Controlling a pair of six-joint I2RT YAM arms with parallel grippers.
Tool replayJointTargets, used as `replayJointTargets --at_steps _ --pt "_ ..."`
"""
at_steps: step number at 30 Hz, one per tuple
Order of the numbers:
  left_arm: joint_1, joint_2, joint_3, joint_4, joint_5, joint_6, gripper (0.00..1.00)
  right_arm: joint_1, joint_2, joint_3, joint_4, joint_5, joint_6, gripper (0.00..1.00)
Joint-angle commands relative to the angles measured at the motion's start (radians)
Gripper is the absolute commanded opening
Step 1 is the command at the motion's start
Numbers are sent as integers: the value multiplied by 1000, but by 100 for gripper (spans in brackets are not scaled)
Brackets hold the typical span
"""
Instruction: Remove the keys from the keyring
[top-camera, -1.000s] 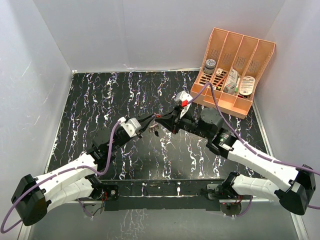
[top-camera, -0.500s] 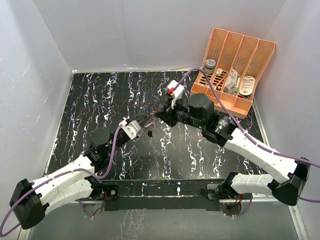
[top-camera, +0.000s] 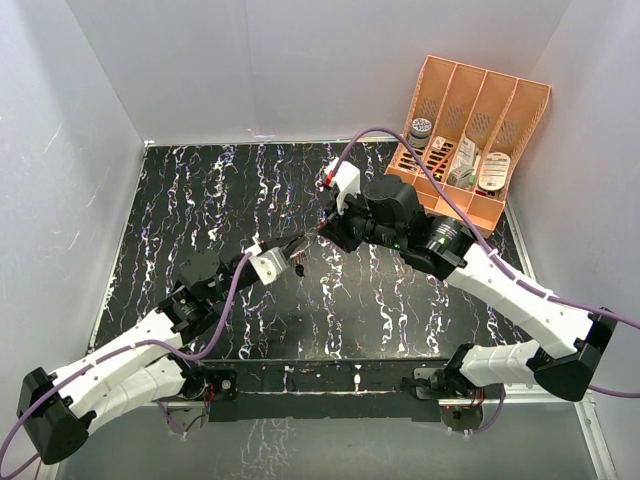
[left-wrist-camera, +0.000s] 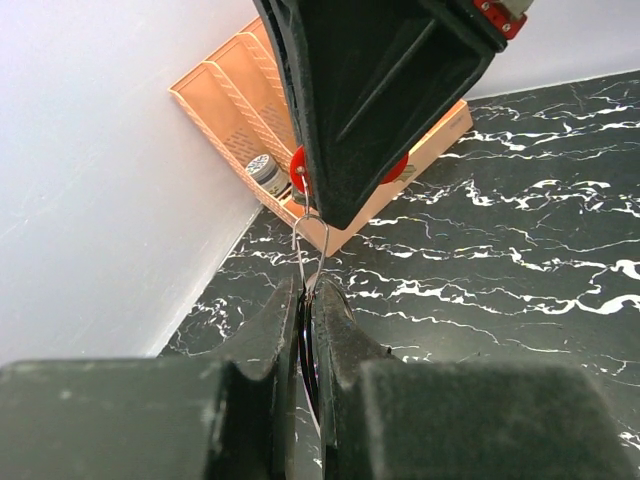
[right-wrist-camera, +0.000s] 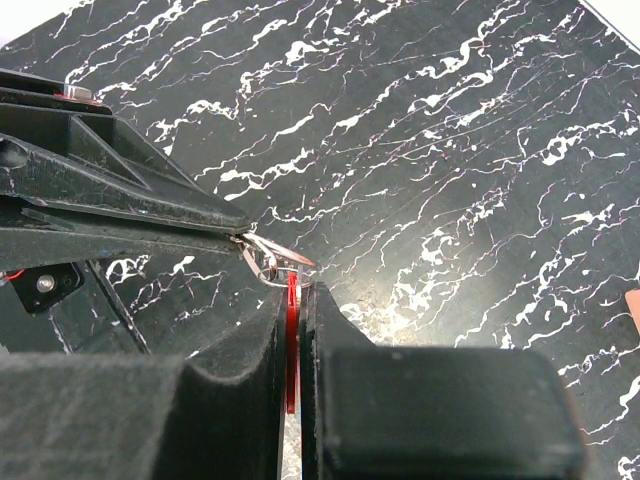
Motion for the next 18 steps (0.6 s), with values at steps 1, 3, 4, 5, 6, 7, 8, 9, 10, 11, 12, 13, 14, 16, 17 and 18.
replayJointTargets --at_steps 1,3,4,5,6,7,8,9,10,11,12,13,14,16,17,18 --pt "8 -12 38 -50 85 -6 0 -12 -51 51 76 18 -26 0" --pt "8 -1 34 -24 84 -18 0 -12 -60 44 92 -1 -20 0" --pt "8 6 33 -13 79 -26 0 -12 -61 42 98 -5 -17 0" --pt "9 16 31 3 71 -37 0 -12 -65 41 102 -8 -15 0" --pt "8 28 29 18 68 -46 0 -12 -65 40 102 -14 -12 0" --pt "9 39 30 29 68 -53 0 -12 -65 42 103 -22 -9 0" --pt "8 52 29 46 67 -63 3 -12 -66 42 102 -31 -7 0" --pt "9 67 27 64 66 -75 4 -12 -66 43 103 -40 -5 0" --pt "9 80 30 77 68 -81 4 -12 -64 42 104 -47 -2 0" --pt "8 95 30 95 67 -91 5 -12 -64 42 104 -51 2 0" --pt "8 109 29 114 62 -99 5 -12 -66 42 104 -56 4 0" --pt "8 121 28 134 57 -107 6 -12 -67 42 105 -58 5 0" --pt "8 130 26 153 54 -114 6 -12 -67 40 106 -60 8 0" --pt "9 144 20 199 49 -136 8 -12 -69 39 106 -61 11 0" --pt "9 148 13 224 48 -147 8 -12 -69 37 108 -61 13 0" --pt "8 151 5 246 50 -155 8 -13 -70 35 110 -62 14 0"
